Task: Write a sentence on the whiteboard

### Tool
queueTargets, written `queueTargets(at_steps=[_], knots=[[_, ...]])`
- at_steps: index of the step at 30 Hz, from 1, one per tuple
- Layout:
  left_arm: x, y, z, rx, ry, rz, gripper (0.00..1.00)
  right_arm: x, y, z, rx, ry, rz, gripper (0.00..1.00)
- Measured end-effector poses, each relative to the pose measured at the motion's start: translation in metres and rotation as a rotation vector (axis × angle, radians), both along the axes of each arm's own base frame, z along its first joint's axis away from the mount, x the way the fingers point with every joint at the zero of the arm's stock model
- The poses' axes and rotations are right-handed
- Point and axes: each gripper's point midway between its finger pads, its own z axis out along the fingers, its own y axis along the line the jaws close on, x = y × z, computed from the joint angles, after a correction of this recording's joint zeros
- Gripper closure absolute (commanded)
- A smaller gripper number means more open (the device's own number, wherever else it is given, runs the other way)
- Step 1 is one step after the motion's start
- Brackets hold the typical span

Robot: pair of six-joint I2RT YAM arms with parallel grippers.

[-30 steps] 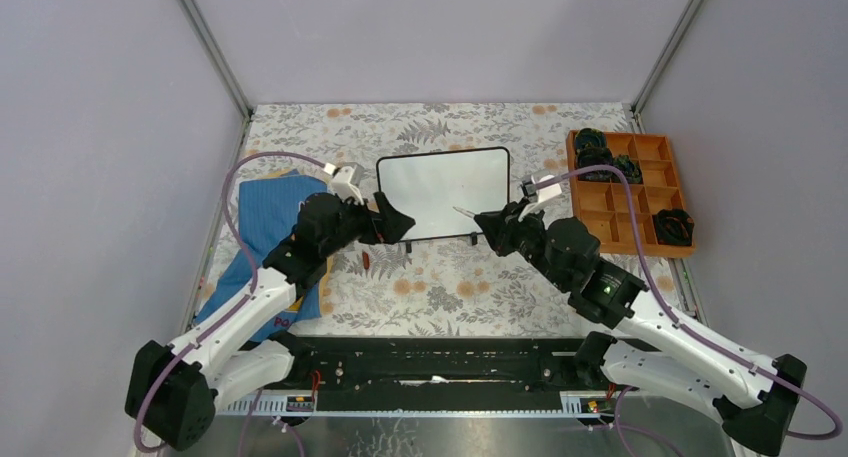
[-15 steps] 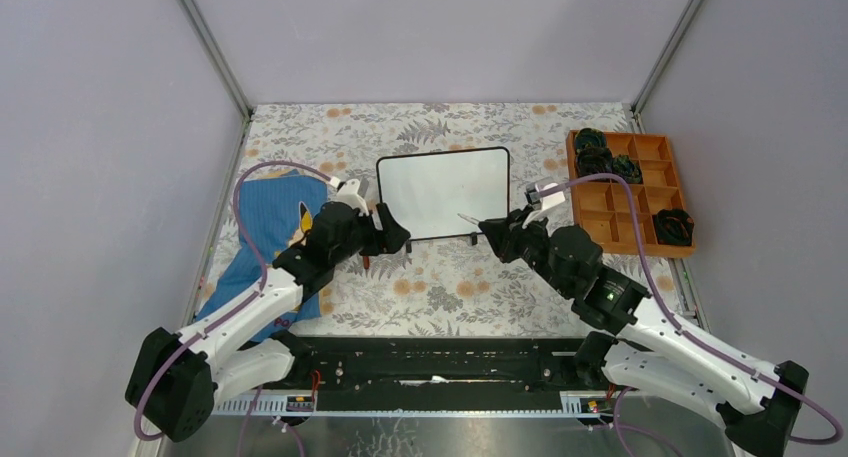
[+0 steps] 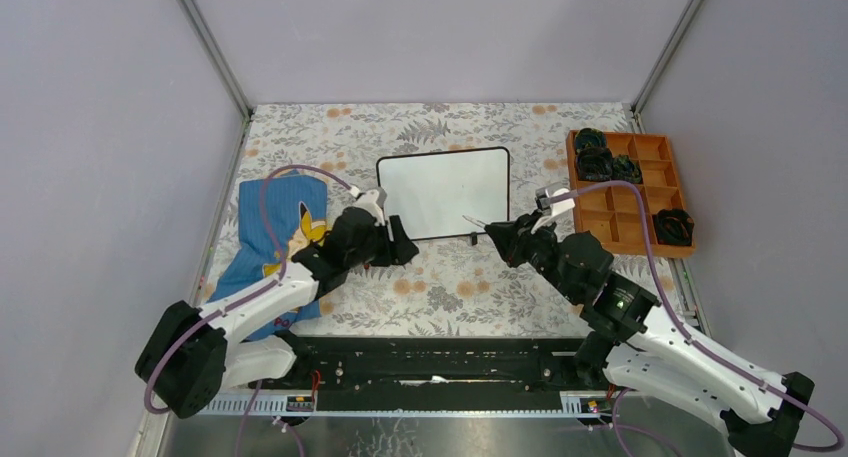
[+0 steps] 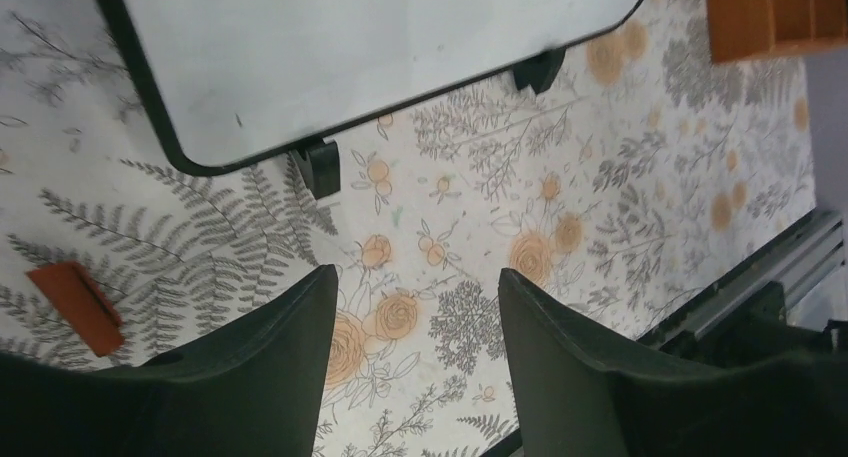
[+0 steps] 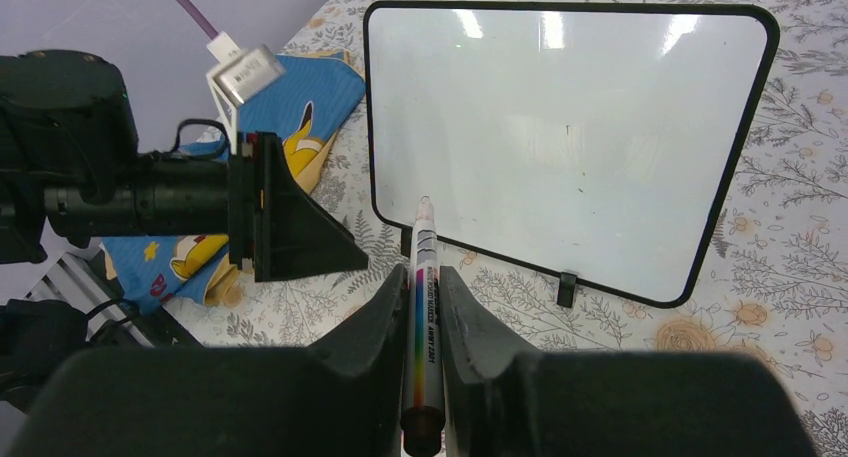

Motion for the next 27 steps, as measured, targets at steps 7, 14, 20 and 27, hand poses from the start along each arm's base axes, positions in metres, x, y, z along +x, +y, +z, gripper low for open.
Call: queueTargets(at_steps=[7, 14, 20, 27], knots=[[-0.006, -0.005, -0.035, 0.087, 0.073, 0.018, 0.36, -0.002, -0.003, -0.002, -0.009, 0.007, 0.000, 1.00], [-0.001, -0.015, -0.059, 0.194, 0.097, 0.031, 0.41, -0.004, -0.011, -0.005, -0.021, 0.013, -0.020, 1.00], [0.012, -0.014, -0.068, 0.252, 0.085, 0.097, 0.45, -0.006, -0.014, -0.006, -0.030, 0.018, -0.026, 1.00], [0.019, -0.007, -0.077, 0.312, 0.065, 0.162, 0.51, -0.006, -0.015, -0.005, -0.028, 0.016, -0.026, 1.00]])
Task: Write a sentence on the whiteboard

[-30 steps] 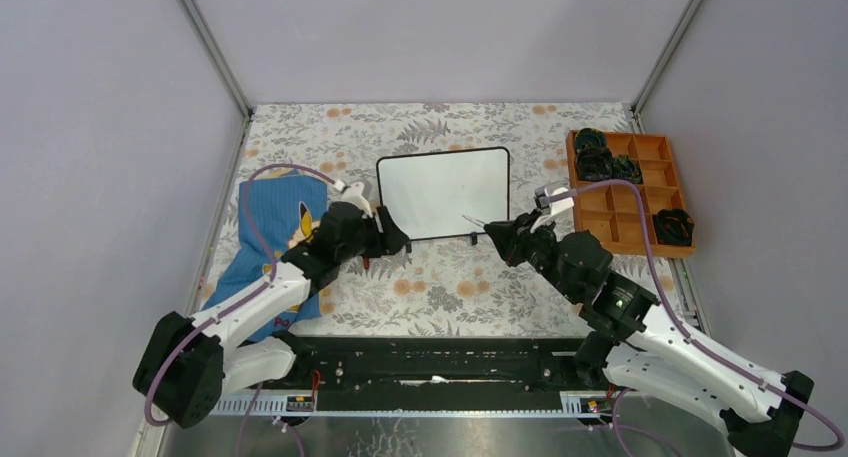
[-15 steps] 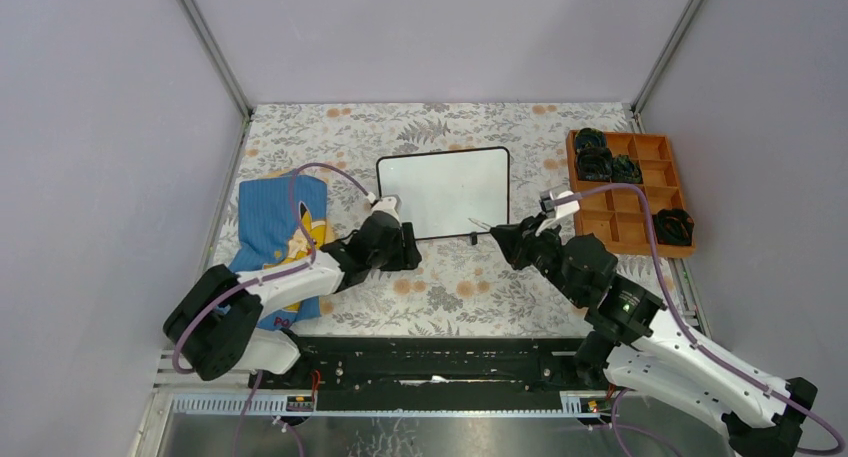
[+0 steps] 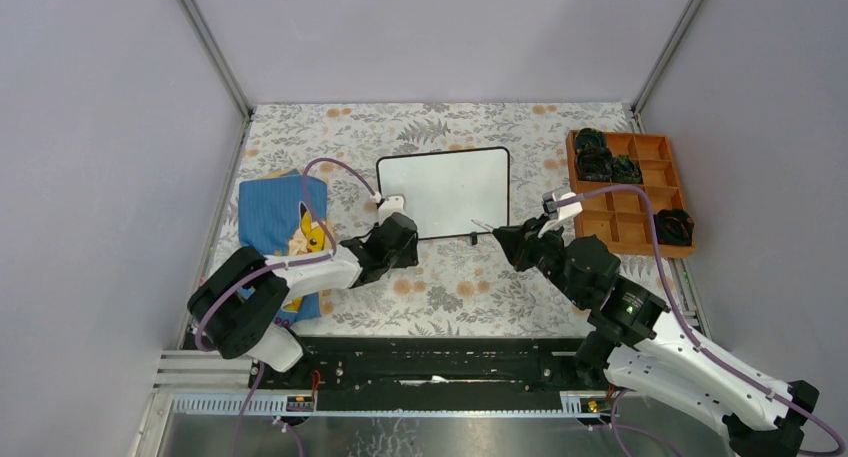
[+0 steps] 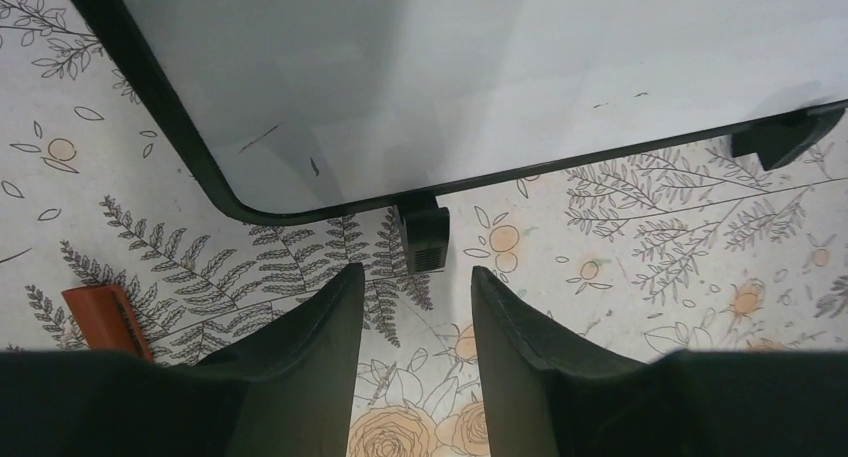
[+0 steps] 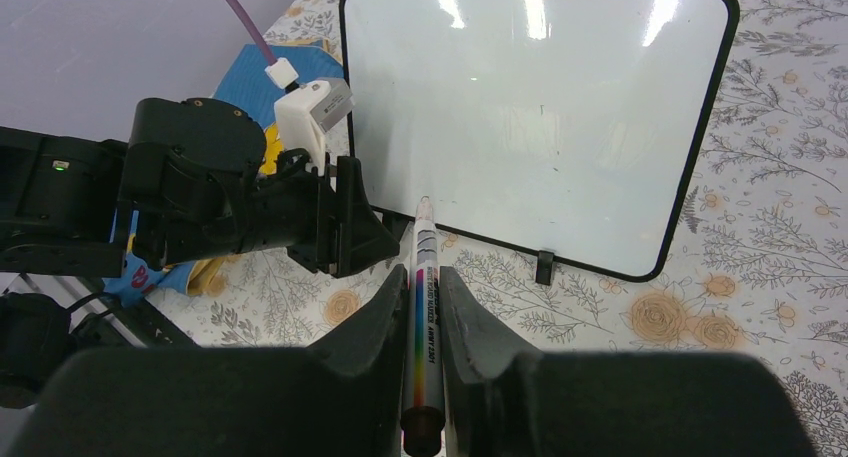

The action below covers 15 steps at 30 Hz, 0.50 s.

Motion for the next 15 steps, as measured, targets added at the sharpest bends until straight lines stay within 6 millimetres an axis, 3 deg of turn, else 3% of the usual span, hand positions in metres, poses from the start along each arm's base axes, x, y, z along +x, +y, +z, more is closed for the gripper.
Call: queueTargets(at_steps=[15], knots=[[0.008, -0.010, -0.006, 0.061, -0.037, 0.002, 0.63, 0.000, 0.000, 0.000, -0.001, 0.000, -0.001, 1.00]])
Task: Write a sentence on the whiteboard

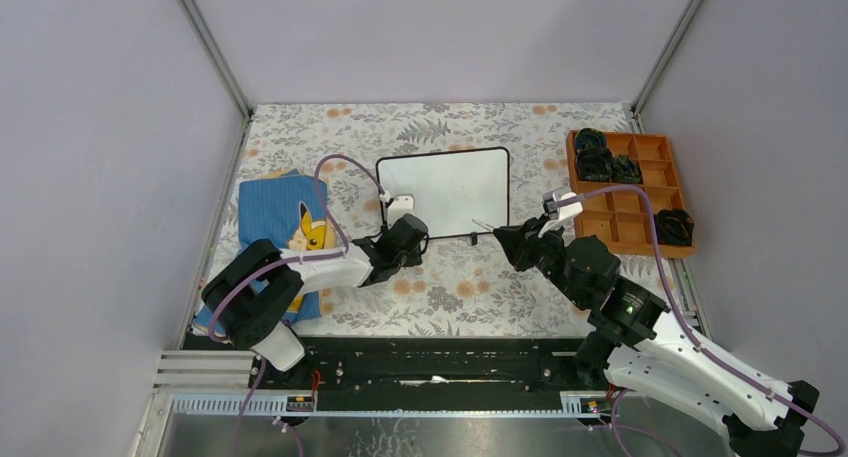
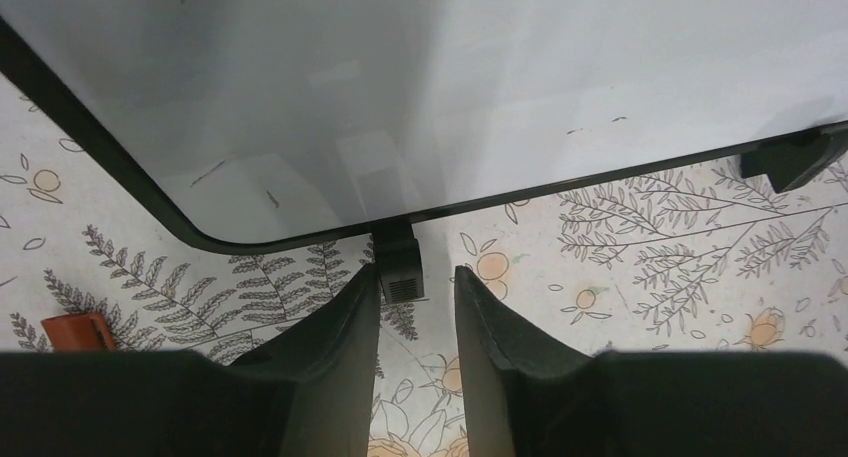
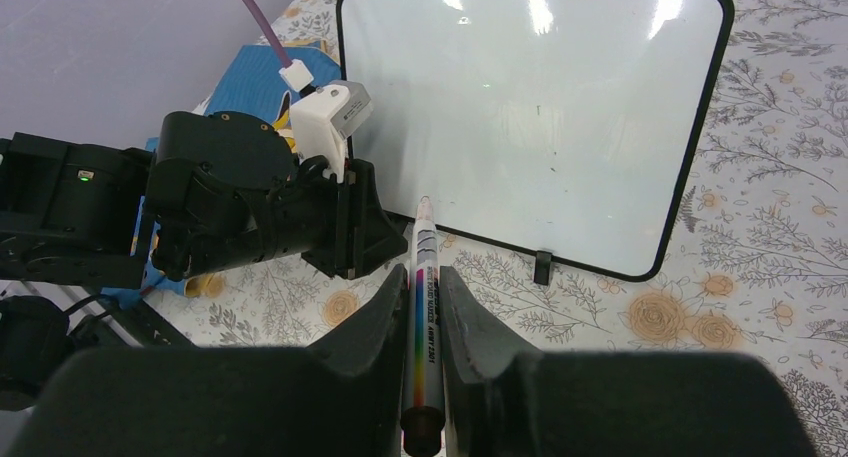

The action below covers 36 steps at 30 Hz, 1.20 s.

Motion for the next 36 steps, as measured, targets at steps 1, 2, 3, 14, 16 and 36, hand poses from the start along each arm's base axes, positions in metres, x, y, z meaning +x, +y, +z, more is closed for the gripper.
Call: queueTargets(at_steps=[1, 2, 3, 14, 16, 36], knots=[[0.000, 0.000, -0.001, 0.006, 0.000, 0.000, 0.65, 0.000, 0.000, 0.000, 0.000, 0.000, -0.002, 1.00], [0.001, 0.001, -0.002, 0.011, -0.001, 0.000, 0.66, 0.001, -0.001, 0.000, 0.000, 0.000, -0.005, 1.00], [0.001, 0.001, -0.002, 0.017, -0.001, 0.000, 0.68, 0.001, -0.001, 0.000, -0.001, 0.000, -0.007, 1.00], [0.001, -0.003, -0.004, 0.043, -0.013, -0.016, 0.84, 0.002, -0.002, 0.000, -0.001, -0.002, -0.015, 1.00], [0.000, -0.004, -0.005, 0.044, -0.015, -0.022, 0.87, 0.002, -0.002, 0.000, -0.001, -0.002, -0.015, 1.00], [-0.005, -0.033, -0.003, 0.005, -0.024, -0.076, 0.98, 0.000, -0.005, -0.002, -0.008, 0.004, -0.017, 1.00]])
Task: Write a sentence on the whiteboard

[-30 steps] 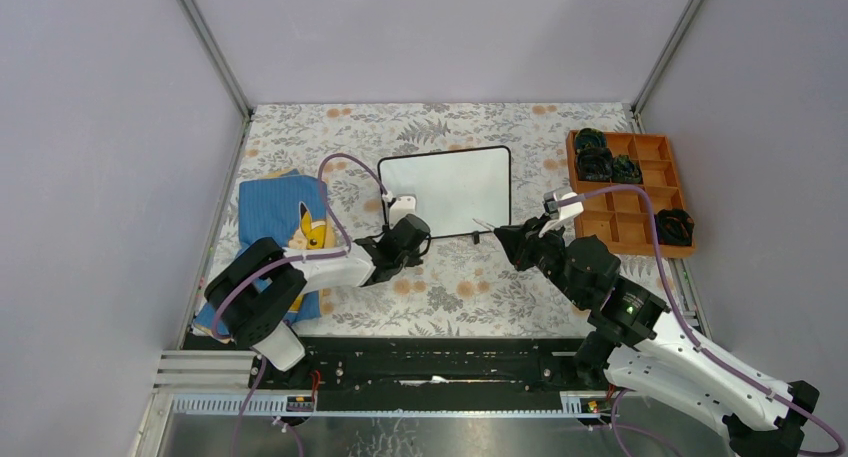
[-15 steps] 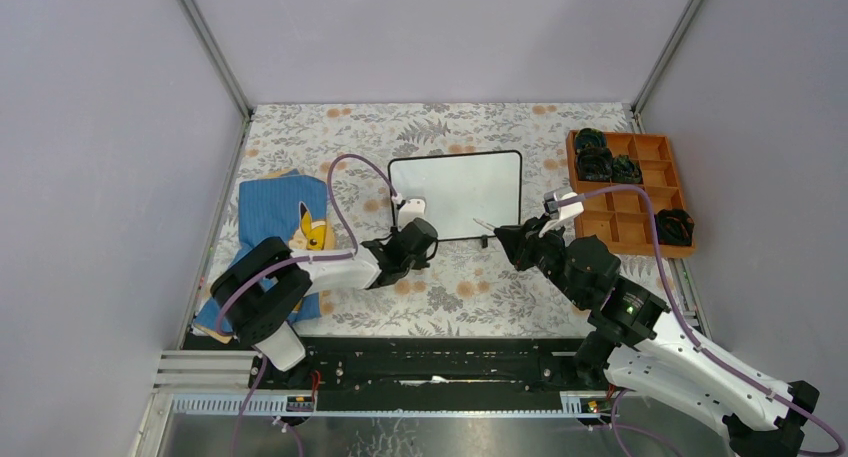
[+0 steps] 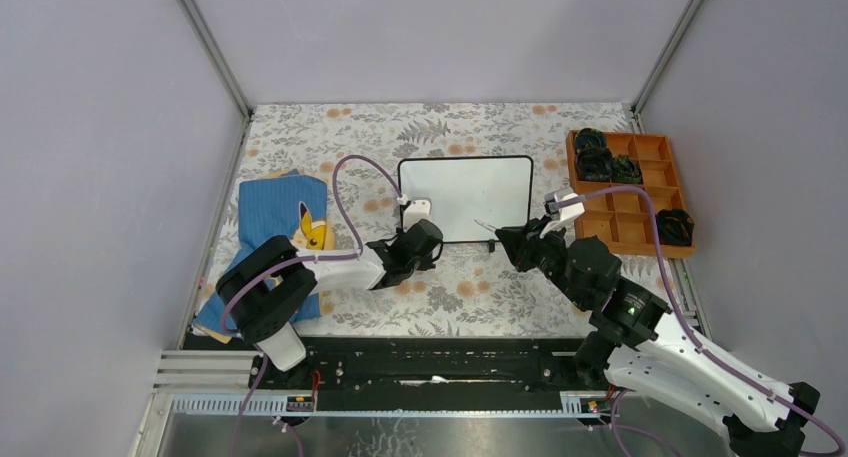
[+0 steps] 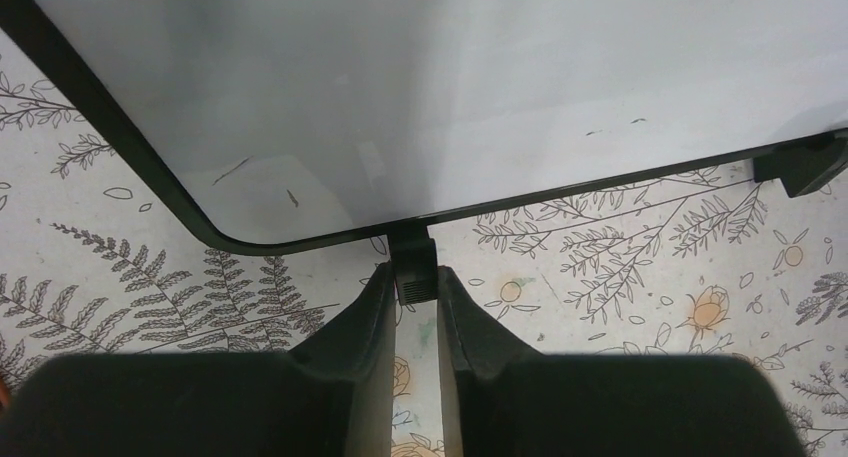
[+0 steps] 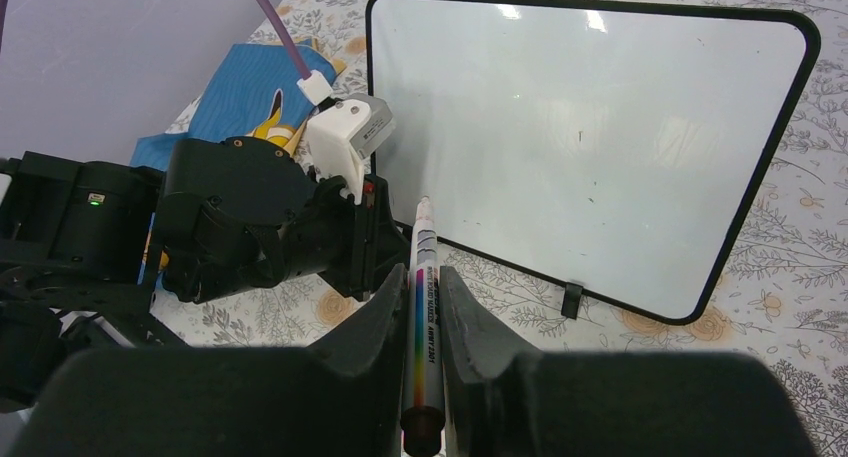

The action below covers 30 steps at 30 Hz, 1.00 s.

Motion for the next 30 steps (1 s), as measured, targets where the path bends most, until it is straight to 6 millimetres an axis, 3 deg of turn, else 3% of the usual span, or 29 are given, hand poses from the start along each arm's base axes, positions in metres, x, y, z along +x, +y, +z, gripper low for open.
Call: queueTargets(at_steps=[22, 30], knots=[[-0.010, -0.008, 0.000, -0.037, -0.005, 0.065, 0.98, 0.000, 0.000, -0.001, 0.009, 0.011, -0.003, 1.00], [-0.014, -0.009, 0.000, -0.035, -0.005, 0.072, 0.70, -0.001, 0.000, -0.001, 0.010, 0.011, -0.003, 1.00]])
